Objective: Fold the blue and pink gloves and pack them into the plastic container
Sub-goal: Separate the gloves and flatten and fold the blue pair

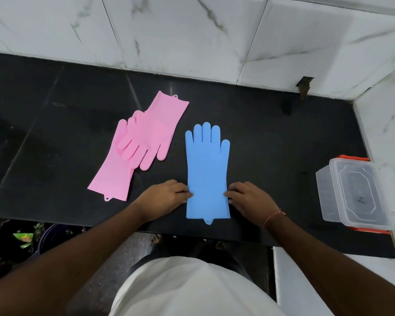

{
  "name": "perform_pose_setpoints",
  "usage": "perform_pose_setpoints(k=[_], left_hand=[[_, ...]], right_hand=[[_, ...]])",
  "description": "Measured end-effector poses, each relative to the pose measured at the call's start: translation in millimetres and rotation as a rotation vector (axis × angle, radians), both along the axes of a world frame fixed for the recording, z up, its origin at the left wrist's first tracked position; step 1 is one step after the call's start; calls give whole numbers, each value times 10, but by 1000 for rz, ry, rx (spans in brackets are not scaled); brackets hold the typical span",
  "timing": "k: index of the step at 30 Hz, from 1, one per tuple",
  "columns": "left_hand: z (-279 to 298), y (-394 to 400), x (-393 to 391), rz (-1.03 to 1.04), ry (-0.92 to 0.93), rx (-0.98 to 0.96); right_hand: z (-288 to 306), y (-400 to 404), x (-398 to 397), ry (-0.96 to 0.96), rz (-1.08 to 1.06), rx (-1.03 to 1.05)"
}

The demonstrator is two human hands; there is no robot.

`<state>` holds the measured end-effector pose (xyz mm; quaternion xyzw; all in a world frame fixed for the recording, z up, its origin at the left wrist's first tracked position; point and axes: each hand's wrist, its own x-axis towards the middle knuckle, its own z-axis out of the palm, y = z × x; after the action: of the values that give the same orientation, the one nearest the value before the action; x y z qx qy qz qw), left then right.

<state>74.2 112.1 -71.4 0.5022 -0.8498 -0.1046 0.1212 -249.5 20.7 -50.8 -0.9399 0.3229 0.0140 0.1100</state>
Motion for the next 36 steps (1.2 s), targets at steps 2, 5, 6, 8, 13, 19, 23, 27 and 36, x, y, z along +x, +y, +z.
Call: perform_pose_setpoints(k=[2, 5, 6, 8, 13, 19, 23, 27, 36], left_hand=[[6, -55, -3, -37, -25, -38], [2, -69, -30, -34, -22, -64], [-12, -66, -37, -40, -29, -71], [-44, -59, -52, -52, -63, -71], [-93, 19, -131, 15, -92, -183], [-107, 430, -234, -76, -21, -173], [-88, 629, -307, -59, 92, -40], [36, 507, -293, 130, 419, 232], [137, -87, -526, 880, 678, 496]], right_hand=[[-39, -28, 10, -18, 50, -36], [-103, -38, 10, -32, 101, -77], [-118, -30, 8, -38, 104, -78], [-134, 1, 20, -63, 95, -74], [-141, 105, 73, -158, 9, -56], [-105, 556, -113, -254, 49, -12], [-28, 832, -179, -310, -80, 103], [98, 648, -120, -359, -233, 275], [-52, 0, 598, -342, -833, 480]])
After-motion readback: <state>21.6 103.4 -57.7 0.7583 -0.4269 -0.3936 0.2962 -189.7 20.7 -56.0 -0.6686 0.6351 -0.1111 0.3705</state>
